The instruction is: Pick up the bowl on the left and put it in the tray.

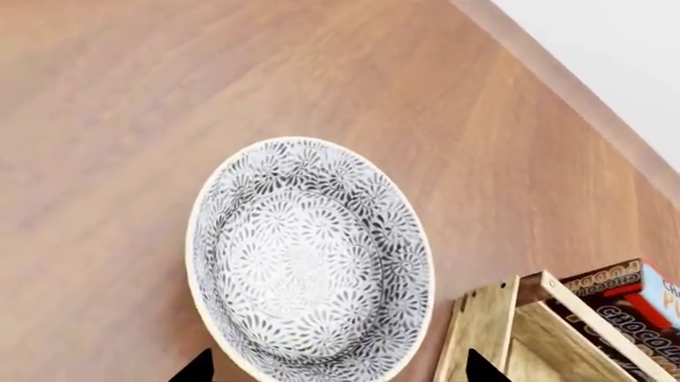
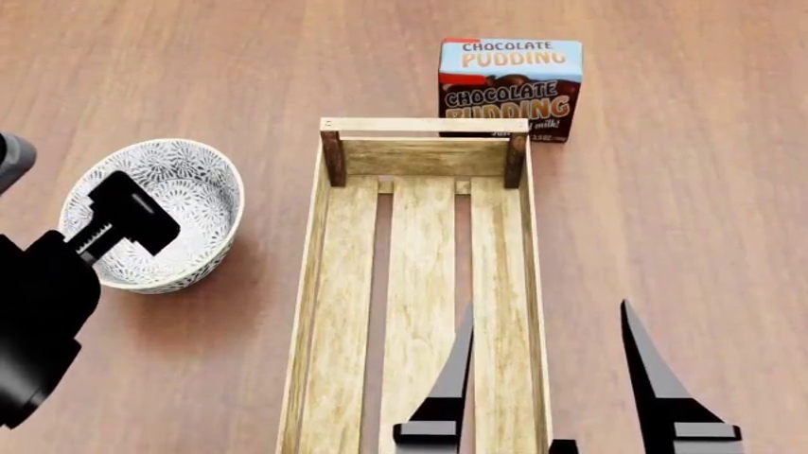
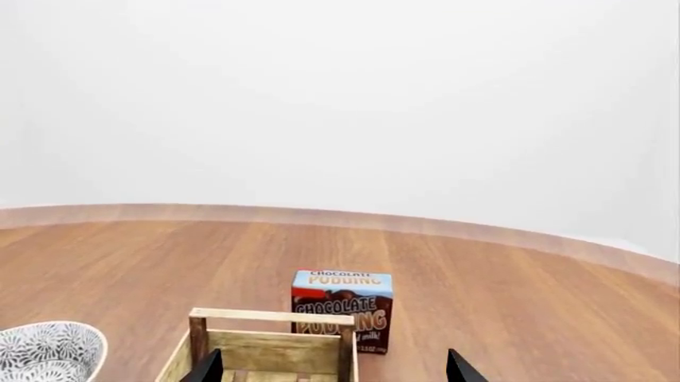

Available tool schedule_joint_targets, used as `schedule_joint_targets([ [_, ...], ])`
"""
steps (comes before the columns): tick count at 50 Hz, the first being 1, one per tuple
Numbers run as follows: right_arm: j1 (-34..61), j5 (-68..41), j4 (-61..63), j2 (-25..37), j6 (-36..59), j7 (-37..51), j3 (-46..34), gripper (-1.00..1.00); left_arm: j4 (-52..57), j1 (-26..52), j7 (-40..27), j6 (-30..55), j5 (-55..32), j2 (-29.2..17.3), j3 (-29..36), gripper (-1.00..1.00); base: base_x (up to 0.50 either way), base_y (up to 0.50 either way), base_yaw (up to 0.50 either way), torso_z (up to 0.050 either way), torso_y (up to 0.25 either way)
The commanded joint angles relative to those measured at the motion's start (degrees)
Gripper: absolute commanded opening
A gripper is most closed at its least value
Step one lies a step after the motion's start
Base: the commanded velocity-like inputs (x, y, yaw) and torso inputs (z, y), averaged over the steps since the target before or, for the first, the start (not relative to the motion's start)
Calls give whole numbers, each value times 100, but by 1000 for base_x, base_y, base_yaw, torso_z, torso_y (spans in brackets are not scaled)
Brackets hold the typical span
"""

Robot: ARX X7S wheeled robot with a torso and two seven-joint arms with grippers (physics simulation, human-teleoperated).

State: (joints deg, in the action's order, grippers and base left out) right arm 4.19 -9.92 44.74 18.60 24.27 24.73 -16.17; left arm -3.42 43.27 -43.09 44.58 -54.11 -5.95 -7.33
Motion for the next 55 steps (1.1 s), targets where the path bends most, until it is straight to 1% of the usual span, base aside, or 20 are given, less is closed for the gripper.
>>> schedule_joint_targets([
  [1, -39, -44, 15, -72, -77, -199, 130, 100, -209, 29, 98, -312, -35, 159, -273, 100, 0, 0, 0, 0, 0],
  [21, -34, -81, -37, -49, -138, -158, 82, 100, -559, 78, 36, -746, 61, 102, -227, 100, 0, 0, 0, 0, 0],
  [28, -17, -112, 49, -22, -63, -121, 101, 100, -772, 132, 307, -1224, 118, 184, -267, 100, 0, 0, 0, 0, 0],
  [34, -30, -111, -13, -10, -134, -118, 93, 100, -996, 212, 408, -1384, 33, 215, -303, 100, 0, 0, 0, 0, 0],
  [38, -23, -128, 16, 0, -100, -101, 98, 100, -1215, 282, 631, -1708, 155, 229, -257, 100, 0, 0, 0, 0, 0],
  [44, -27, -138, 26, 21, -108, -82, 106, 100, -1361, 282, 684, -1969, 188, 228, -274, 100, 0, 0, 0, 0, 0],
  [55, -15, -138, -7, 34, -119, -65, 59, 100, -1324, 217, 630, -2096, 68, 157, -308, 100, 0, 0, 0, 0, 0],
])
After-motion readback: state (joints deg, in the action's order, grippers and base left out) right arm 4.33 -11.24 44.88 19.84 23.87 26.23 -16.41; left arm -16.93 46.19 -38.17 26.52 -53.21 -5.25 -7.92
